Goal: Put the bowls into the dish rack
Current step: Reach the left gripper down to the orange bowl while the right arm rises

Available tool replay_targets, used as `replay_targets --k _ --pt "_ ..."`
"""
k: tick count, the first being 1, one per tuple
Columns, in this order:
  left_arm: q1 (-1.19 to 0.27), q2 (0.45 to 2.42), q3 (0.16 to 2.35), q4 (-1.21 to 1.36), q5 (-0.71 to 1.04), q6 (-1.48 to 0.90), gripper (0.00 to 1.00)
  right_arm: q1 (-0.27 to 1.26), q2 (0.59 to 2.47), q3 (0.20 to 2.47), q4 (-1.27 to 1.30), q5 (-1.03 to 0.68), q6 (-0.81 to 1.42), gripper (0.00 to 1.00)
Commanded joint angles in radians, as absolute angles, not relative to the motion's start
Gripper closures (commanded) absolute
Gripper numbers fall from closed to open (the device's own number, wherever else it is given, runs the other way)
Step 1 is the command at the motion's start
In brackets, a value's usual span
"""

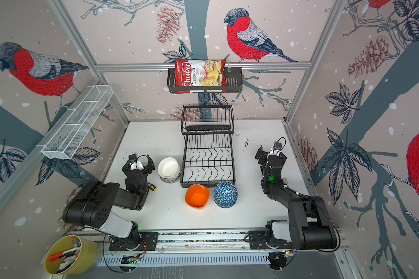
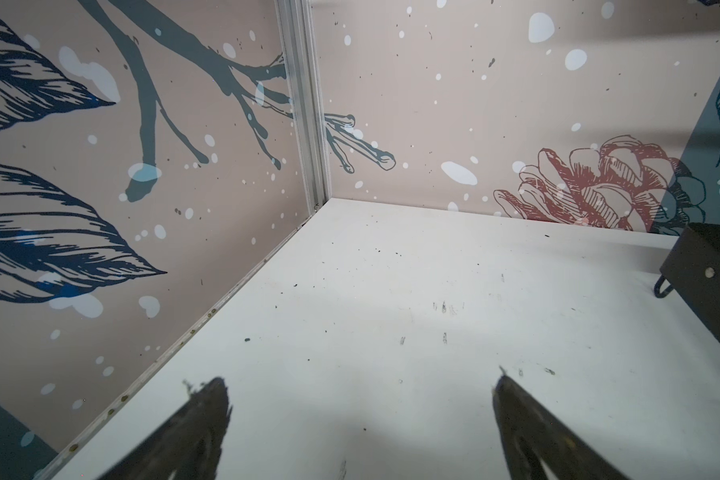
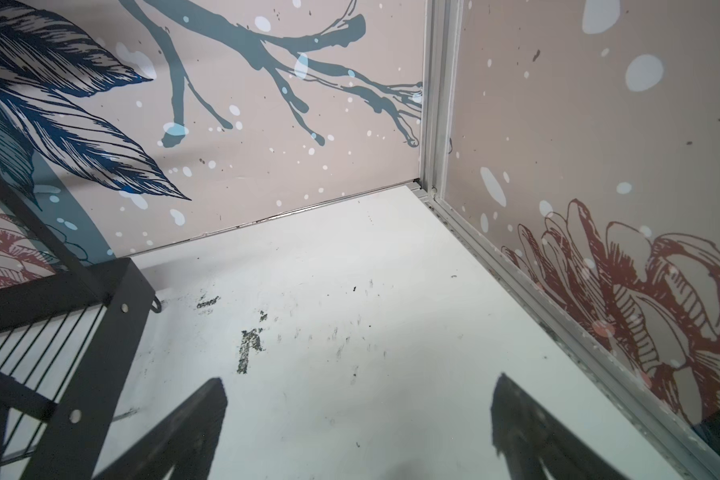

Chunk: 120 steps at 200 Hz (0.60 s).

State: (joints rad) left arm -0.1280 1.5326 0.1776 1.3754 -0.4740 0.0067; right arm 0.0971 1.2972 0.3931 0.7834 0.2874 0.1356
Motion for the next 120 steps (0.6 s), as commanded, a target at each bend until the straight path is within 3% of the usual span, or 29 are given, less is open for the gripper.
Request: replay_targets --k 1,56,120 --pt "-0.133 1.470 0.191 1.342 -0.488 0.014 0.02 0.116 1.264 0.426 0.652 0.324 0.178 0.01" --pt "-0.147 1.237 0.318 0.919 -0.584 -0.022 0.03 0.195 1.220 0.532 0.417 0.375 0.254 0.01" --pt "-0.165 1.020 0.485 0.390 -0.531 -0.248 0.02 0.270 1.179 0.634 0.160 0.336 0.378 0.01"
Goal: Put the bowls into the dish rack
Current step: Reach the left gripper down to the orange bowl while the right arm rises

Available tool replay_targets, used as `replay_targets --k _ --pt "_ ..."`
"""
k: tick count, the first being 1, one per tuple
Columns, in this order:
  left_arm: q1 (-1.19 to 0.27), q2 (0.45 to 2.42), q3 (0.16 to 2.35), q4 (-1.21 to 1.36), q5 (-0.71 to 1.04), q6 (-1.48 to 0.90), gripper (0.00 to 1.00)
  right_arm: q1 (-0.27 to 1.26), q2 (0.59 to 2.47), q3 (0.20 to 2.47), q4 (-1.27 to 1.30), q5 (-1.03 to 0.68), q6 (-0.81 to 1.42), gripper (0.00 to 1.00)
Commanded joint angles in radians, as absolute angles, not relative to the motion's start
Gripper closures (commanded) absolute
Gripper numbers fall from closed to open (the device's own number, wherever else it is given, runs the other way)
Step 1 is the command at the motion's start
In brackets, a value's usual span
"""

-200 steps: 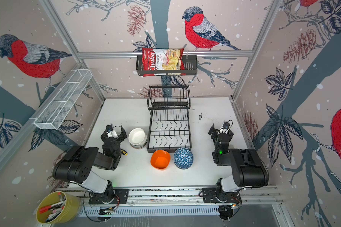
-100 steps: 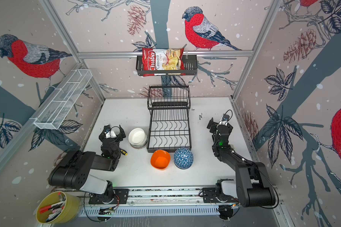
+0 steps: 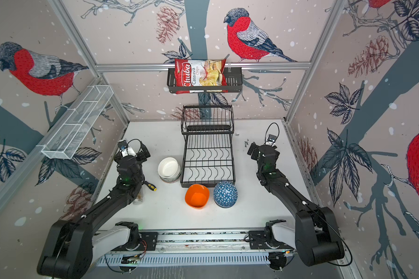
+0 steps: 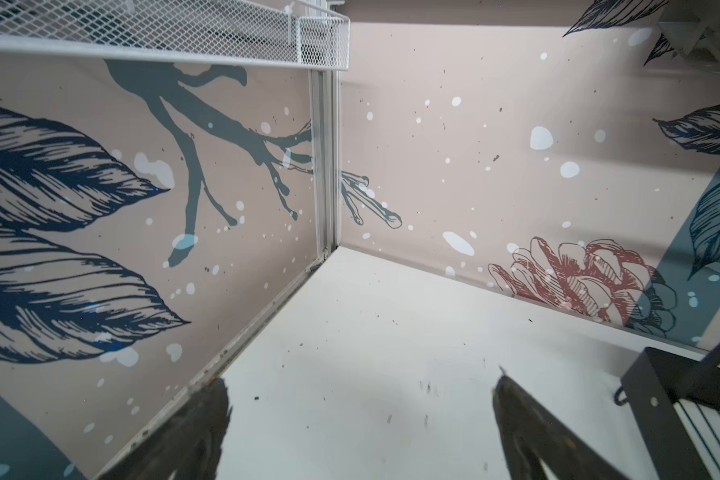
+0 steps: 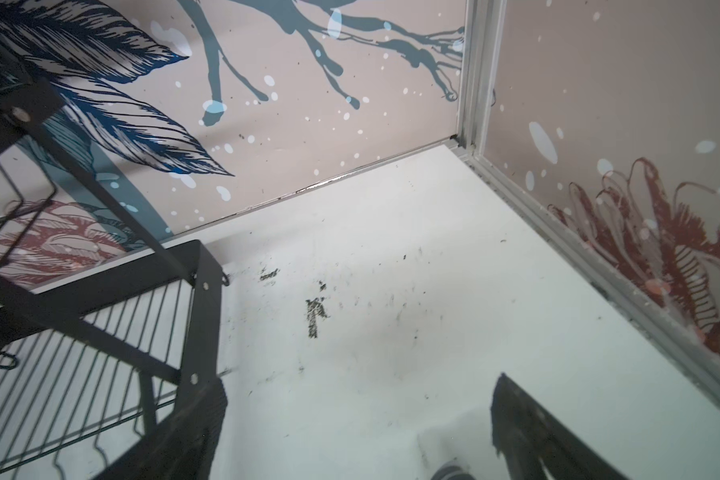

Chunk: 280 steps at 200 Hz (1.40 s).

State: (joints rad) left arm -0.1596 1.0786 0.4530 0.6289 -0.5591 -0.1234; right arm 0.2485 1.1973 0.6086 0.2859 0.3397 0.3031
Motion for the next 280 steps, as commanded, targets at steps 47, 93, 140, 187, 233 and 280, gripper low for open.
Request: replay_targets --k 47,93,140,187,233,280 --pt "-0.205 0.900 0.574 0.073 -0.418 -0.408 0.02 0.336 1.152 0.690 -0.040 0.303 0.453 0.01" --pt "-0.281 0.836 0.646 -0.117 -0.357 -0.475 0.02 0.405 1.106 0.738 -0.172 0.286 0.488 0.01" --pt "-0.400 0.825 0.688 -0.198 -0.315 -0.524 0.03 0.465 1.082 0.767 -0.232 0.243 0.488 0.01" --pt "-0.519 0.832 0.727 -0.234 -0.302 -0.559 0.03 0.498 1.060 0.772 -0.283 0.224 0.487 0.01" --pt "-0.692 0.935 0.789 -0.267 -0.318 -0.568 0.03 0.499 1.060 0.762 -0.308 0.217 0.490 0.01" --pt "-0.859 1.072 0.887 -0.419 -0.405 -0.621 0.03 0.500 1.050 0.750 -0.321 0.222 0.490 0.01"
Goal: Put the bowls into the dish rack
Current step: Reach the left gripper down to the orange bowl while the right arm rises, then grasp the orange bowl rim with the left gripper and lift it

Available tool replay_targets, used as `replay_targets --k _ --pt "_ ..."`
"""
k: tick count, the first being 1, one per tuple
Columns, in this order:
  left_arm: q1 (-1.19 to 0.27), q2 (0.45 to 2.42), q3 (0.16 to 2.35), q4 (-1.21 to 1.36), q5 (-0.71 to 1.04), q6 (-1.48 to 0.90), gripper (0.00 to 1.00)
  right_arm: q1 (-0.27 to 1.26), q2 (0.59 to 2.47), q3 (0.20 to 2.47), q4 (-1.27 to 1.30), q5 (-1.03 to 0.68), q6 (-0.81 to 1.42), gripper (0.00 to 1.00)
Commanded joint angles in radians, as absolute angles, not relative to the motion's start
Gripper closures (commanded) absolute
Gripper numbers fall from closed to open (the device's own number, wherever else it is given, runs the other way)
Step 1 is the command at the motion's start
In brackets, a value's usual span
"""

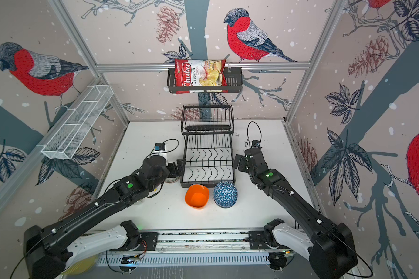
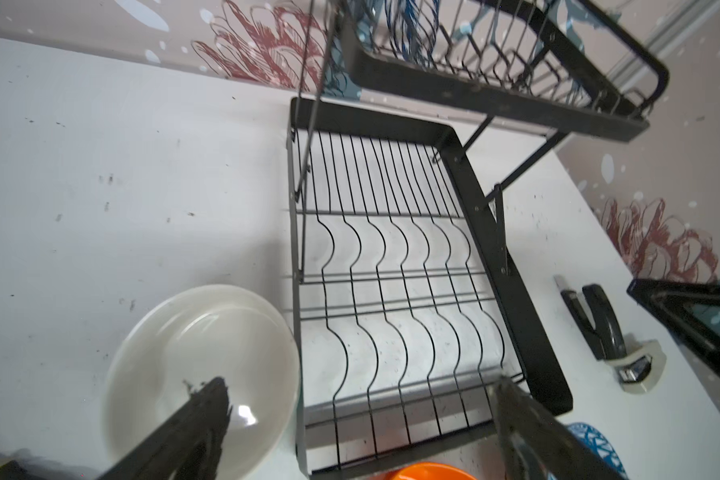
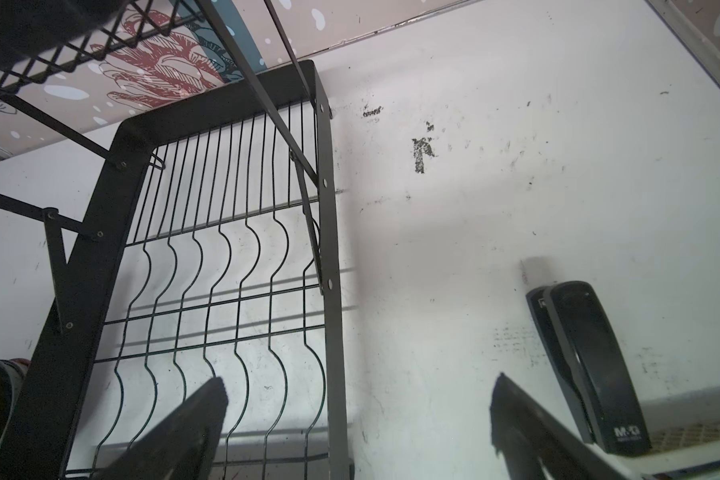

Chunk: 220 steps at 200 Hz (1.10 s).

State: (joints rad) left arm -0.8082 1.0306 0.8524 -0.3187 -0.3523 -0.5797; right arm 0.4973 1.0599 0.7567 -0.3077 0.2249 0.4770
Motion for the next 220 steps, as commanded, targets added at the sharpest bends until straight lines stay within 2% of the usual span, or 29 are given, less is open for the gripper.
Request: replay_targets --k 1,65,107,160,183,220 --pt "-0.861 1.074 0.888 -0.423 -0.405 -0.622 0.03 0.499 1.050 0.749 -0.321 0.222 0.490 0.01" --pt "-0.998 1.170 0.898 -0.538 -0.370 -0.747 0.05 0.499 1.036 0.730 -0.306 0.227 0.483 0.01" --pt "-1.028 1.180 0.867 -0.549 -0.298 -0.793 0.12 0.499 1.045 0.731 -0.300 0.227 0.476 0.01" --pt "-1.069 1.281 0.888 -0.633 -0.279 -0.838 0.13 0.500 1.040 0.730 -0.284 0.226 0.470 0.01" --pt "-1.070 1.332 0.891 -0.651 -0.272 -0.860 0.17 0.499 1.037 0.731 -0.280 0.221 0.471 0.01" --pt "-1.070 1.402 0.886 -0.636 -0.271 -0.883 0.31 0.499 1.033 0.729 -0.273 0.221 0.470 0.01"
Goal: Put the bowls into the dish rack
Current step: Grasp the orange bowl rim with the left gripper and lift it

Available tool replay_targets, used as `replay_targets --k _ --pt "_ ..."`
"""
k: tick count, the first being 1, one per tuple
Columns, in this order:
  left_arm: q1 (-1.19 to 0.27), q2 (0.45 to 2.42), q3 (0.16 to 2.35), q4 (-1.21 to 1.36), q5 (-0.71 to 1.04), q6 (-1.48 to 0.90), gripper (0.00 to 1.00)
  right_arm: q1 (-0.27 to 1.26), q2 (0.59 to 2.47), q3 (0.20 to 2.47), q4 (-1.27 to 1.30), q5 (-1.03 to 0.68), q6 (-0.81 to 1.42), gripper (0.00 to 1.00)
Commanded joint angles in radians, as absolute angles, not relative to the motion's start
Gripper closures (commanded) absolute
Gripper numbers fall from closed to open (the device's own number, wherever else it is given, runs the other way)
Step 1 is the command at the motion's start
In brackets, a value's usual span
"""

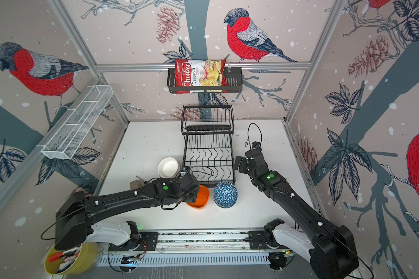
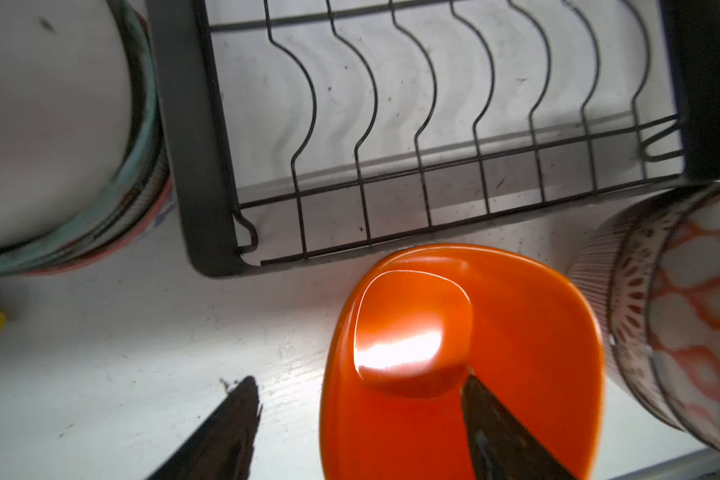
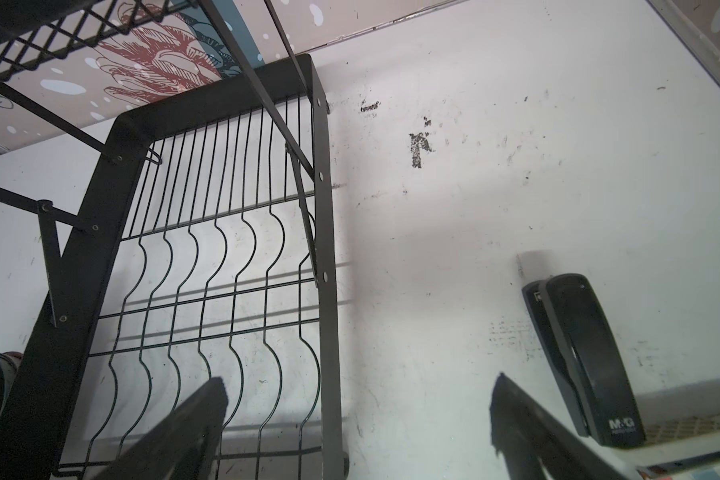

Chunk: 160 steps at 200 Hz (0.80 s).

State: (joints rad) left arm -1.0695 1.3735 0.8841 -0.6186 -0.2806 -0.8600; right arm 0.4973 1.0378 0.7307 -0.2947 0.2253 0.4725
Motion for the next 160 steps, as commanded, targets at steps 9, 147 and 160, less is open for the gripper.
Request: replay_targets --k 9,147,160 --pt "-1.069 1.414 0.887 -0.632 -0.267 -0.883 0.34 0.500 1.034 0.730 -0.272 0.221 0.469 0.01" --pt "-1.070 1.443 0.848 -0.610 -0.275 -0.876 1.00 0.499 1.057 0.731 -0.242 0.202 0.472 0.01" --pt "-1.069 1.432 0.844 -0.613 -0.277 -0.871 1.00 0.499 1.061 0.735 -0.241 0.196 0.473 0.01"
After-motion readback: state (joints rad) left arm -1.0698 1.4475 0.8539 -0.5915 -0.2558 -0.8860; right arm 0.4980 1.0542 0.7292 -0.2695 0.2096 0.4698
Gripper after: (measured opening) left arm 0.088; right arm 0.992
